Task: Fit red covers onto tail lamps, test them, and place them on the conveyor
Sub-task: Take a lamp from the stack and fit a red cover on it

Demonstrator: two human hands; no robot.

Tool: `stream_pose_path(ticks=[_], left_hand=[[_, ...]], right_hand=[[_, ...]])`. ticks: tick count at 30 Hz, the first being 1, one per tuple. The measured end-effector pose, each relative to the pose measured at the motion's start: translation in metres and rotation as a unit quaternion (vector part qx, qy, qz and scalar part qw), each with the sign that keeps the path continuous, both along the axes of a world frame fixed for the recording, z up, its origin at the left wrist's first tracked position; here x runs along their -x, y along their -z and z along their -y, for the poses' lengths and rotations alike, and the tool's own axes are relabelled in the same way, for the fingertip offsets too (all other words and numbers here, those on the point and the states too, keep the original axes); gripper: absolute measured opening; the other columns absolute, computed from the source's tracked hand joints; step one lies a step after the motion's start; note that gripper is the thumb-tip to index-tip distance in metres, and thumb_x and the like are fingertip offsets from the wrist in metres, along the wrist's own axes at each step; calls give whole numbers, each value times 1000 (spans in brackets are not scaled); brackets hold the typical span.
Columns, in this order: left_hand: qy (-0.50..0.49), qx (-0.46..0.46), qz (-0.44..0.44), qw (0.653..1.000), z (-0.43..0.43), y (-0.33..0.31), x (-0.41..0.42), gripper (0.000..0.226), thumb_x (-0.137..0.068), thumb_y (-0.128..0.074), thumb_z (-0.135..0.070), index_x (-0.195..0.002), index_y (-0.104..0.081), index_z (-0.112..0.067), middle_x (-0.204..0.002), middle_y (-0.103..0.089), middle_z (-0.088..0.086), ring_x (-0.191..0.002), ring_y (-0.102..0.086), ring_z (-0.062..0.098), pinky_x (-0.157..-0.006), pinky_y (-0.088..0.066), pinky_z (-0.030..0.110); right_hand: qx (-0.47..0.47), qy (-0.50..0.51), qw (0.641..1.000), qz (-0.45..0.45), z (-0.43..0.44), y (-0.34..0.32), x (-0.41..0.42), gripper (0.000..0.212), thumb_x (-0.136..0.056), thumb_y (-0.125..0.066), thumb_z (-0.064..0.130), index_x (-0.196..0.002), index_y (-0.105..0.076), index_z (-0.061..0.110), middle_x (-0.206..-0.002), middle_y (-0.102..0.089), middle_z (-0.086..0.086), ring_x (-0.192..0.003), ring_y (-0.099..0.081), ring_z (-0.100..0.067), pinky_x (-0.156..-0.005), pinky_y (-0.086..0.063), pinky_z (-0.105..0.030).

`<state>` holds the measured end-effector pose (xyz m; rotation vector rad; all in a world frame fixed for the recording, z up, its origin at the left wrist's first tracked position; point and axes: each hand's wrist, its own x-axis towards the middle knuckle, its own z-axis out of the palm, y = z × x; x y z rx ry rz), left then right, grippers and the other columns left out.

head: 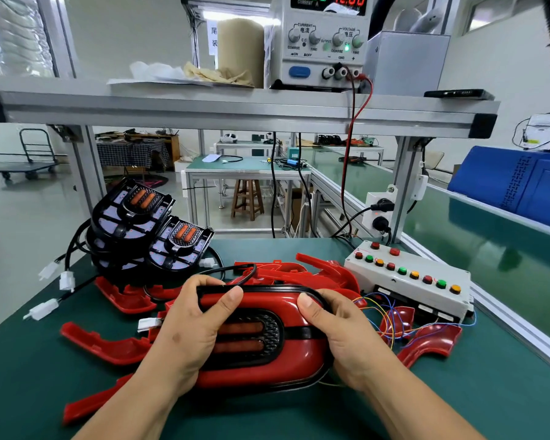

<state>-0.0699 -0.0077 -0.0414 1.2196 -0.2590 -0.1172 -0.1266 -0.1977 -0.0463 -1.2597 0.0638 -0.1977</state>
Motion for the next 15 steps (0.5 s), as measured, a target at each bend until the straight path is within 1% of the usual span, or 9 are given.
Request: stream_pose_path(ticks=[2,4,7,9,11,15], left_hand=[[-4,-2,-11,1000,0,1,0,34,-60,-82,-34,-86,-61,-26,-84,-75,13,-73,-72,47,-54,-58,51],[-3,-4,-24,1000,0,1,1,36,-59,-82,-33,-88,-62,-26,-87,-75,15,-75,-72,46,-56,-58,52],[15,-10,-36,999,-3,0,2,42,-66,-78,-30,-102,-58,-21,-91,-74,18,-77,-72,45,-57,-58,51],[55,-5,-42,998,-7,-2,1,34,-74,-71,-27,-104,-58,-20,-90,-75,17,-79,-73,43,-56,-59,48],[90,1,-46,995,-12,-3,0,23,-78,-65,-27,-101,-64,-22,-91,-75,15,-82,-73,41,-59,-60,46],[116,-5,-58,992,-17,0,-2,16,-82,-60,-27,-96,-69,-27,-103,-73,19,-94,-71,43,-67,-59,49]], right_hand=[[22,-7,1000,-2,2,0,0,46,-69,-75,31,-103,-65,3,-93,-74,-15,-78,-71,-26,-65,-59,-35],[40,-28,999,-12,5,0,2,52,-69,-77,32,-109,-64,2,-100,-73,-17,-86,-71,-31,-72,-59,-38],[47,-54,997,-23,9,0,3,61,-65,-80,25,-118,-60,1,-111,-70,-21,-100,-68,-36,-84,-58,-43],[47,-57,997,-25,11,0,3,61,-65,-79,20,-120,-58,1,-114,-68,-22,-104,-66,-37,-87,-57,-43],[58,-51,997,-22,13,0,4,61,-64,-79,19,-119,-58,2,-114,-68,-21,-105,-66,-37,-88,-57,-42],[101,-49,993,-22,17,-3,6,60,-64,-80,18,-118,-58,5,-113,-70,-17,-104,-67,-34,-88,-57,-42]])
